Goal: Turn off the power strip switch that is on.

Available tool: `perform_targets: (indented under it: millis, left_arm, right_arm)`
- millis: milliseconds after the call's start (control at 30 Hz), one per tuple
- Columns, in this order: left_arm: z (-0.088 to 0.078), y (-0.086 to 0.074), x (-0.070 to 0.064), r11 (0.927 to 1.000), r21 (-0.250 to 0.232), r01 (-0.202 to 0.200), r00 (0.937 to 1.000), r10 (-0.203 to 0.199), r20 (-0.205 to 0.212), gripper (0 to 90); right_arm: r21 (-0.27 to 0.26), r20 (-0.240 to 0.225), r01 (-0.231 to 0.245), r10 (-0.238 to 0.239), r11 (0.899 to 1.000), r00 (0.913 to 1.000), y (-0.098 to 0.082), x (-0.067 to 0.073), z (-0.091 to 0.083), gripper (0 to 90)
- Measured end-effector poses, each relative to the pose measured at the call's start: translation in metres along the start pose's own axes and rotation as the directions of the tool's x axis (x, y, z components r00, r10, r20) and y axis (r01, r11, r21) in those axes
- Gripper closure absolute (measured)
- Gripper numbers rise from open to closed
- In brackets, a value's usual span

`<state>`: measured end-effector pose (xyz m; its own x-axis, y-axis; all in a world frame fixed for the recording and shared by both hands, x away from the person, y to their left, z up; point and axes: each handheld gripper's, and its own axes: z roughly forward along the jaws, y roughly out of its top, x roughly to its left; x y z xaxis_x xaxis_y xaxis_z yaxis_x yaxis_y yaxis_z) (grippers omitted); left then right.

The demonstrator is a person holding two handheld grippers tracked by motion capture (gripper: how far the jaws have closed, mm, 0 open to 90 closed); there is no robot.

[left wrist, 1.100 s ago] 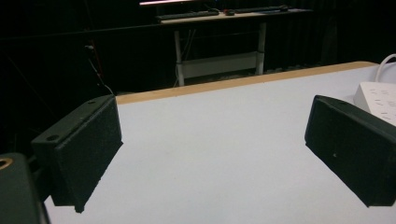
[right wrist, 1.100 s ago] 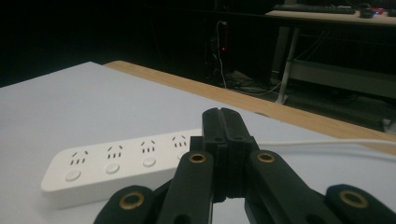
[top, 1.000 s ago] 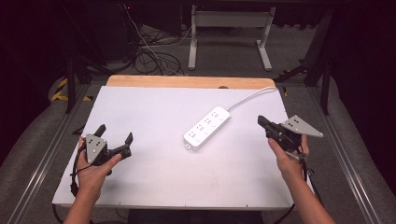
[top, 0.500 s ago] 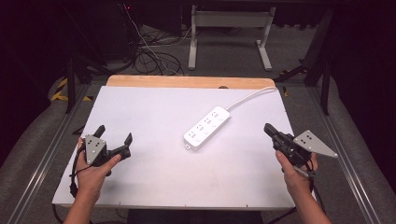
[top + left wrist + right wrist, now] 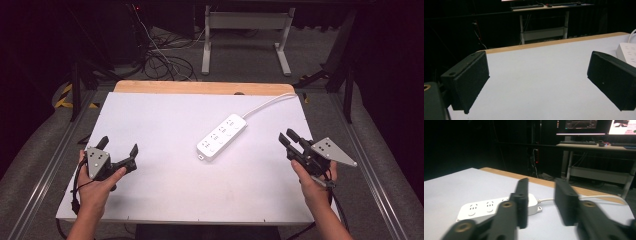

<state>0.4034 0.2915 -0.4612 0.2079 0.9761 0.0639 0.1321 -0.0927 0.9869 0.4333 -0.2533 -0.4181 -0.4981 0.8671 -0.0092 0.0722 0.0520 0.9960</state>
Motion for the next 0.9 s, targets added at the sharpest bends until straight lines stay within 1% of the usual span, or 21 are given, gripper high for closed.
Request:
perform_targets:
  millis: [67, 133, 167, 200, 233, 300, 367, 400, 467, 600, 700, 733, 833, 900]
  left_arm:
    - [0.001, 0.0, 0.0, 1.0, 0.0, 0.001, 1.0, -0.001, 0.002, 4.4]
    - [0.002, 0.0, -0.001, 1.0, 0.0, 0.002, 1.0, -0.002, 0.006, 4.4]
    - [0.003, 0.0, -0.001, 1.0, 0.002, 0.003, 1.0, -0.003, 0.007, 4.4]
    - [0.003, 0.0, -0.001, 1.0, 0.003, 0.0, 1.0, 0.0, 0.006, 4.4]
    - [0.003, 0.0, -0.001, 1.0, 0.002, 0.002, 1.0, -0.002, 0.007, 4.4]
    - [0.004, 0.0, -0.001, 1.0, -0.001, 0.004, 1.0, -0.004, 0.009, 4.4]
    - [0.004, 0.0, -0.002, 1.0, -0.001, 0.004, 0.9999, -0.004, 0.009, 4.4]
    - [0.004, 0.0, -0.001, 1.0, 0.002, 0.004, 1.0, -0.004, 0.009, 4.4]
    - [0.003, 0.0, -0.001, 1.0, 0.001, 0.003, 1.0, -0.003, 0.008, 4.4]
    - [0.003, 0.0, 0.0, 1.0, -0.001, 0.004, 1.0, -0.004, 0.005, 4.4]
    - [0.003, 0.001, -0.001, 1.0, 0.001, 0.003, 1.0, -0.003, 0.007, 4.4]
    - [0.003, 0.0, -0.001, 1.0, 0.001, 0.001, 1.0, -0.001, 0.006, 4.4]
    - [0.003, 0.0, -0.001, 1.0, 0.005, 0.001, 1.0, -0.001, 0.006, 4.4]
    - [0.003, 0.0, 0.0, 1.0, 0.004, 0.004, 1.0, -0.004, 0.005, 4.4]
  right_arm:
    - [-0.004, 0.018, -0.014, 0.014, 1.0, 0.9998, -0.001, -0.001, 0.002, 44.8]
    - [-0.01, 0.035, -0.017, 0.017, 1.0, 0.9992, -0.003, -0.002, 0.004, 34.3]
    - [-0.009, 0.045, -0.024, 0.025, 1.0, 0.9987, -0.003, -0.002, 0.004, 31.1]
    - [-0.01, 0.058, -0.024, 0.025, 1.0, 0.998, -0.004, -0.004, 0.005, 25.3]
    - [-0.008, 0.068, -0.024, 0.024, 1.0, 0.9974, -0.005, -0.005, 0.006, 19.2]
    - [0.001, 0.088, 0.005, -0.005, 1.0, 0.9961, -0.009, -0.006, 0.008, 8.9]
    - [0.01, 0.087, 0.026, -0.027, 1.0, 0.9958, -0.012, -0.007, 0.01, 7.2]
    - [0.014, 0.088, 0.024, -0.025, 1.0, 0.9958, -0.013, -0.007, 0.01, 7.2]
    - [0.022, 0.089, 0.014, -0.016, 1.0, 0.9959, -0.016, -0.006, 0.007, 6.8]
    - [0.008, 0.07, -0.02, 0.019, 1.0, 0.9974, -0.017, -0.008, 0.0, 5.1]
    - [0.008, 0.076, -0.013, 0.012, 1.0, 0.997, -0.017, -0.01, 0.0, 5.1]
    - [0.015, 0.076, -0.005, 0.004, 1.0, 0.9971, -0.018, -0.01, 0.001, 4.8]
    - [0.021, 0.066, 0.016, -0.017, 1.0, 0.9977, -0.02, -0.01, 0.002, 3.4]
    - [0.02, 0.062, 0.017, -0.018, 1.0, 0.9979, -0.02, -0.01, 0.003, 3.4]
